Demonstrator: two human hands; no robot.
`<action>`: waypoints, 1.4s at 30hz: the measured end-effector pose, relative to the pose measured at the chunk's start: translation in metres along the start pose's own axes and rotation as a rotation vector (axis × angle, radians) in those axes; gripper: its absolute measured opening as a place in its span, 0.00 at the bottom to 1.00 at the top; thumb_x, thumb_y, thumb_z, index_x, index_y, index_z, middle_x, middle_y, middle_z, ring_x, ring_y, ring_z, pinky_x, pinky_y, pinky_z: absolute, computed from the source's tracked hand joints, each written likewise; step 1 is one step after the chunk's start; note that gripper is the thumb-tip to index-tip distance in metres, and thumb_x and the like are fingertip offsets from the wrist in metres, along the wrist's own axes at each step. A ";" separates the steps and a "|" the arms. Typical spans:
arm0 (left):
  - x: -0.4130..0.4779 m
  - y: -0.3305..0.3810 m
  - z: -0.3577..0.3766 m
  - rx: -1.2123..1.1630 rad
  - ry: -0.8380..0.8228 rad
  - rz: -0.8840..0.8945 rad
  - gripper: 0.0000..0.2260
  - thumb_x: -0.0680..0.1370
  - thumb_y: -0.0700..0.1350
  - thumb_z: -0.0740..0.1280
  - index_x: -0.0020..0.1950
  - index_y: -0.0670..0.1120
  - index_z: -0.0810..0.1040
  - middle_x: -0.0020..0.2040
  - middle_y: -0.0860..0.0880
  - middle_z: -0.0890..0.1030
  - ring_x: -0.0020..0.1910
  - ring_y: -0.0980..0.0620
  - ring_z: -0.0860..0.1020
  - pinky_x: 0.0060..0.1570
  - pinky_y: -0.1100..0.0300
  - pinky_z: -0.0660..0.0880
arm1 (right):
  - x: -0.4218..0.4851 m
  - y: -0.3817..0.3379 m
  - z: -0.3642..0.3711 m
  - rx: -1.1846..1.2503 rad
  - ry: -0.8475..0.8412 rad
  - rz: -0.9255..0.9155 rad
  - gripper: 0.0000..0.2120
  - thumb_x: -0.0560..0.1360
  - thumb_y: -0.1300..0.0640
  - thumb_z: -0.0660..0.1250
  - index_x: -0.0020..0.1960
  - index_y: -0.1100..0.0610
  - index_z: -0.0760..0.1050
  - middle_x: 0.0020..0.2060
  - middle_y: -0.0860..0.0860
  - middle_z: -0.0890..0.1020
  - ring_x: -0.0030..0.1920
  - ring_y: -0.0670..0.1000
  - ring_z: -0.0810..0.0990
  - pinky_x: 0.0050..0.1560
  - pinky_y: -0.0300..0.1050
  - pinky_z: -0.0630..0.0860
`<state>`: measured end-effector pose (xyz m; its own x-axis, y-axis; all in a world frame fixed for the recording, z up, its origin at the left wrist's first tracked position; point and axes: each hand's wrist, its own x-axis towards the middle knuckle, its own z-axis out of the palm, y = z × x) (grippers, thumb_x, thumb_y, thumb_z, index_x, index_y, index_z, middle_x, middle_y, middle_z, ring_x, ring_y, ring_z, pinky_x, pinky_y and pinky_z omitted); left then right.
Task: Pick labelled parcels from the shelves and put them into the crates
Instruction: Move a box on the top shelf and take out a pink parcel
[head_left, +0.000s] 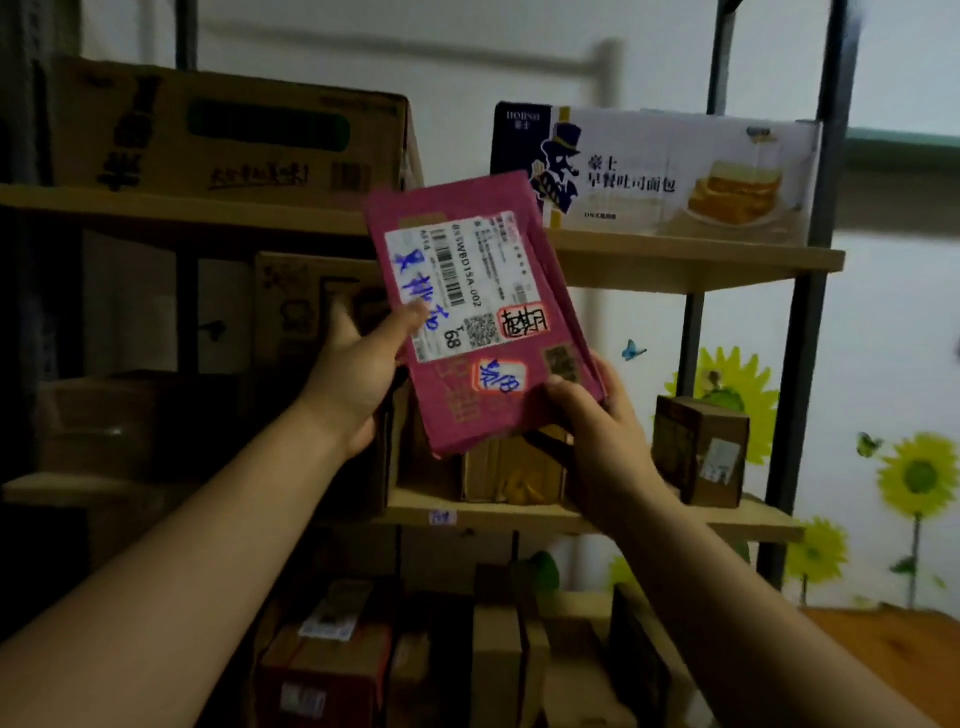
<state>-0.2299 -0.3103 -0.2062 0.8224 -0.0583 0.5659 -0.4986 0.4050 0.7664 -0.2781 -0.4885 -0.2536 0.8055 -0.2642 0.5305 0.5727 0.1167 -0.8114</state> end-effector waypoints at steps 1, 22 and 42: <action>-0.013 -0.008 0.004 0.028 -0.093 -0.035 0.18 0.76 0.40 0.66 0.57 0.57 0.64 0.50 0.51 0.80 0.41 0.57 0.82 0.42 0.56 0.81 | -0.011 0.002 -0.007 -0.003 0.023 0.005 0.19 0.76 0.58 0.67 0.65 0.47 0.68 0.59 0.54 0.79 0.54 0.52 0.83 0.46 0.47 0.81; -0.366 -0.120 0.131 0.096 -0.643 -0.524 0.36 0.73 0.36 0.70 0.76 0.54 0.57 0.67 0.50 0.72 0.57 0.54 0.77 0.51 0.59 0.79 | -0.391 -0.043 -0.218 -0.567 0.385 0.287 0.26 0.76 0.66 0.68 0.70 0.51 0.65 0.53 0.43 0.82 0.52 0.39 0.81 0.55 0.38 0.77; -0.588 -0.127 0.261 0.045 -0.316 -0.601 0.35 0.56 0.50 0.71 0.62 0.58 0.65 0.56 0.61 0.79 0.54 0.61 0.78 0.52 0.61 0.76 | -0.546 -0.129 -0.394 -0.535 0.137 0.434 0.30 0.65 0.44 0.72 0.64 0.33 0.65 0.58 0.41 0.80 0.61 0.43 0.78 0.62 0.54 0.76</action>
<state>-0.7214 -0.5660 -0.5565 0.8442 -0.5277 0.0938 0.0037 0.1807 0.9835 -0.8514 -0.7365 -0.5352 0.8978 -0.4227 0.1237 0.0212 -0.2390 -0.9708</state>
